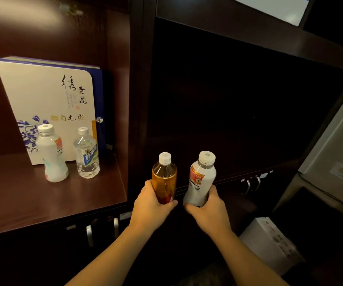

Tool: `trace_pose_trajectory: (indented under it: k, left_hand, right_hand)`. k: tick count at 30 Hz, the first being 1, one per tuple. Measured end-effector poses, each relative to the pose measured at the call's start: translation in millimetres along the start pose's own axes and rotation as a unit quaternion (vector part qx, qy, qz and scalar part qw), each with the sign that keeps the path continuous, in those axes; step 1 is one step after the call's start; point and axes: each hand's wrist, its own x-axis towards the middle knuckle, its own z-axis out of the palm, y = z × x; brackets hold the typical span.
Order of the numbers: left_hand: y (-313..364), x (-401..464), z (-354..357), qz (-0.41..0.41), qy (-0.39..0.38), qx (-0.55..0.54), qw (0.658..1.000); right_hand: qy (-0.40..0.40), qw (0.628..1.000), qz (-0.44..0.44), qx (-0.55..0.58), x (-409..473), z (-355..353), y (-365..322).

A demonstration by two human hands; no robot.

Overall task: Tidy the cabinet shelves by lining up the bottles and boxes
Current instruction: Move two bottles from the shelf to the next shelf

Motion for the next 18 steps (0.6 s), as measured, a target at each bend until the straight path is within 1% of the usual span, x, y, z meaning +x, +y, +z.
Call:
trace_pose_trajectory:
  k: [7,18]
  left_hand:
    - [-4,60,22,0.017,0.001,0.003,1.0]
    - [-19,102,41,-0.049,0.049,0.069,0.995]
  right_hand:
    - [0.007,1.0,0.006,-0.011,52,10,9]
    - [-0.053,0.998,-0.005,-0.015,120,33,30]
